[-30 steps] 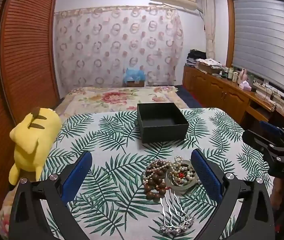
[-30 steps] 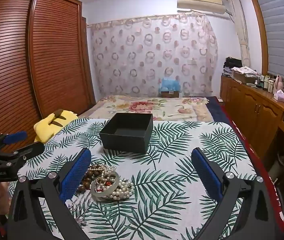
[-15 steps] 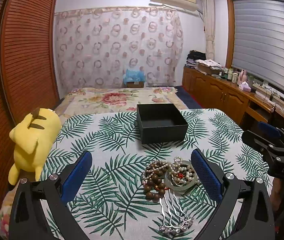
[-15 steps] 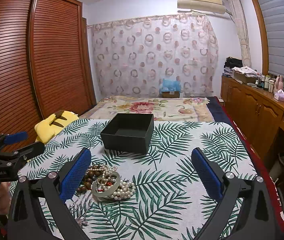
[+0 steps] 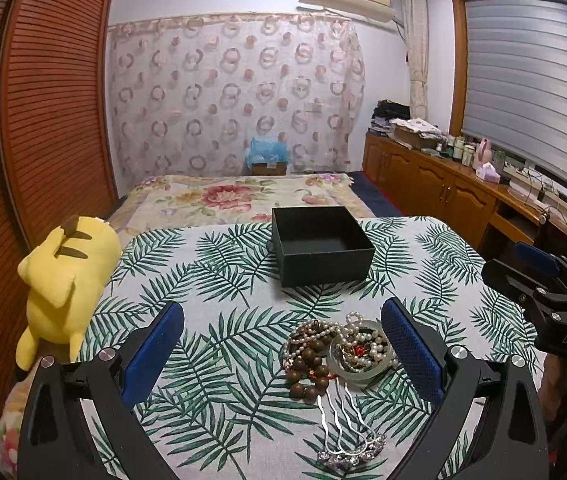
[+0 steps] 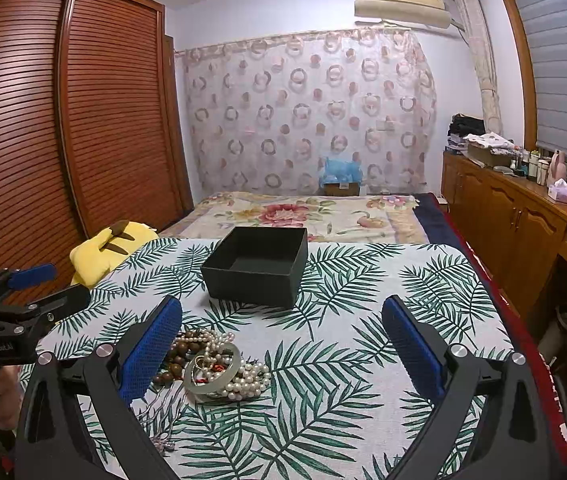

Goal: Organize jewelry

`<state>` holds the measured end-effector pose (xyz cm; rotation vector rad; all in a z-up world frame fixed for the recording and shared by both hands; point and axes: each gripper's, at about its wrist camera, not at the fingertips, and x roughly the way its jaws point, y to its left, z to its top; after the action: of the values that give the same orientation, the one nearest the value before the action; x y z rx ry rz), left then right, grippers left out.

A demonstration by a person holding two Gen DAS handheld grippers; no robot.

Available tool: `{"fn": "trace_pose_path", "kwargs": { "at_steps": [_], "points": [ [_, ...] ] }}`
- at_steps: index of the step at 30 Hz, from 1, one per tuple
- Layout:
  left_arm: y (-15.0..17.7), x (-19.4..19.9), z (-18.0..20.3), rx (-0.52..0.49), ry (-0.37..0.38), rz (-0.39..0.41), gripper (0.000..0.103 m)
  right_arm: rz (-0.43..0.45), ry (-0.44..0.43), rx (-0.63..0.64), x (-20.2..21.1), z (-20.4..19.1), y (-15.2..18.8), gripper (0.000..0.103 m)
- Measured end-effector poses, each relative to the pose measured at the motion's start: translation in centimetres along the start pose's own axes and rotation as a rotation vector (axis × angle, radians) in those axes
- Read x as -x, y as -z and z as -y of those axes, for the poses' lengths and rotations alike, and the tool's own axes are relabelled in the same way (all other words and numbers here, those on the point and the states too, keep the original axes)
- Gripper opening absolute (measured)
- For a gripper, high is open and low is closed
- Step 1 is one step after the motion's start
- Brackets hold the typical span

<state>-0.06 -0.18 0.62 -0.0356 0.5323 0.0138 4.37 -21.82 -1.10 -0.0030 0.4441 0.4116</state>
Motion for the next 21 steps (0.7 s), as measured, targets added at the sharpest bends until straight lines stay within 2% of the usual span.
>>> {"fn": "trace_pose_path", "kwargs": {
  "at_steps": [21],
  "points": [
    [-0.08,0.19,0.05,0.002,0.001,-0.001,0.095,-0.001,-0.002,0.001,-0.08,0.03,0.07,0.101]
  ]
}}
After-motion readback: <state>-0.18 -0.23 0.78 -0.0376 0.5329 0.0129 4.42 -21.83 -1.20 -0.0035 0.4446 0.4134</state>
